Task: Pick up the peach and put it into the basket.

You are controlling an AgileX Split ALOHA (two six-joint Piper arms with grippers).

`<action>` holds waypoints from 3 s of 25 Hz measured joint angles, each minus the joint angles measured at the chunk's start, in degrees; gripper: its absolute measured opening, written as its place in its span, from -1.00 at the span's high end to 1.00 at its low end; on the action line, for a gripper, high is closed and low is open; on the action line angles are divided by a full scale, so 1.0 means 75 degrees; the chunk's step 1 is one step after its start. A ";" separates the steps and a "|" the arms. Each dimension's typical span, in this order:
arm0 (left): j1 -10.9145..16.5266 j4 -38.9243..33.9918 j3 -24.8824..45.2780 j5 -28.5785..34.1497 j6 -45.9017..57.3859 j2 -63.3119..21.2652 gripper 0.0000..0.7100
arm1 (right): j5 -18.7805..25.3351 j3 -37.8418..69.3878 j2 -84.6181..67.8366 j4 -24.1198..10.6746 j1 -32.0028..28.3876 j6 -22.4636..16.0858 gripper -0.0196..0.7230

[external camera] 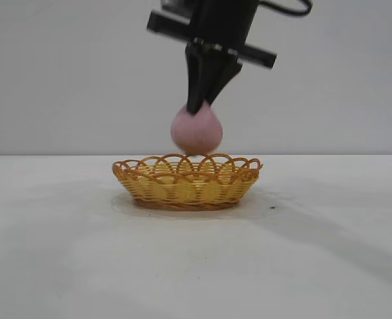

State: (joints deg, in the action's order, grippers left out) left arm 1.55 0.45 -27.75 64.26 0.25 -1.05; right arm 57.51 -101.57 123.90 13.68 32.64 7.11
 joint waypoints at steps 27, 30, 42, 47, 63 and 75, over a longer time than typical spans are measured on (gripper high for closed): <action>0.0000 0.0000 0.0000 0.0000 0.0000 0.0000 0.17 | 0.0893 0.0060 -0.0560 -0.0500 -0.3475 -0.0231 -0.17; 0.0000 0.0000 0.0000 0.0000 0.0000 0.0000 0.17 | 0.0979 0.0060 -0.0437 -0.0545 -0.4178 -0.0231 -0.17; 0.0000 0.0000 0.0000 0.0000 0.0000 0.0000 0.17 | 0.0703 0.0266 -0.0591 -0.0142 -0.4603 -0.0231 -0.17; 0.0000 0.0000 0.0000 0.0000 0.0000 0.0000 0.17 | -0.0066 0.2040 -0.2312 -0.0291 -0.4603 -0.0231 -0.17; 0.0000 0.0000 0.0000 0.0000 0.0000 -0.0009 0.17 | 0.0302 0.7555 -0.8622 -0.1017 -0.4603 -0.0231 -0.17; 0.0000 0.0000 0.0000 0.0000 0.0000 -0.0009 0.17 | 0.0750 0.9521 -1.2727 -0.0968 -0.4603 -0.0236 -0.17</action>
State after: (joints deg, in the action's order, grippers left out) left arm 1.55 0.45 -27.75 64.26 0.25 -1.12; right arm 63.13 -30.16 28.45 6.42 -1.88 5.34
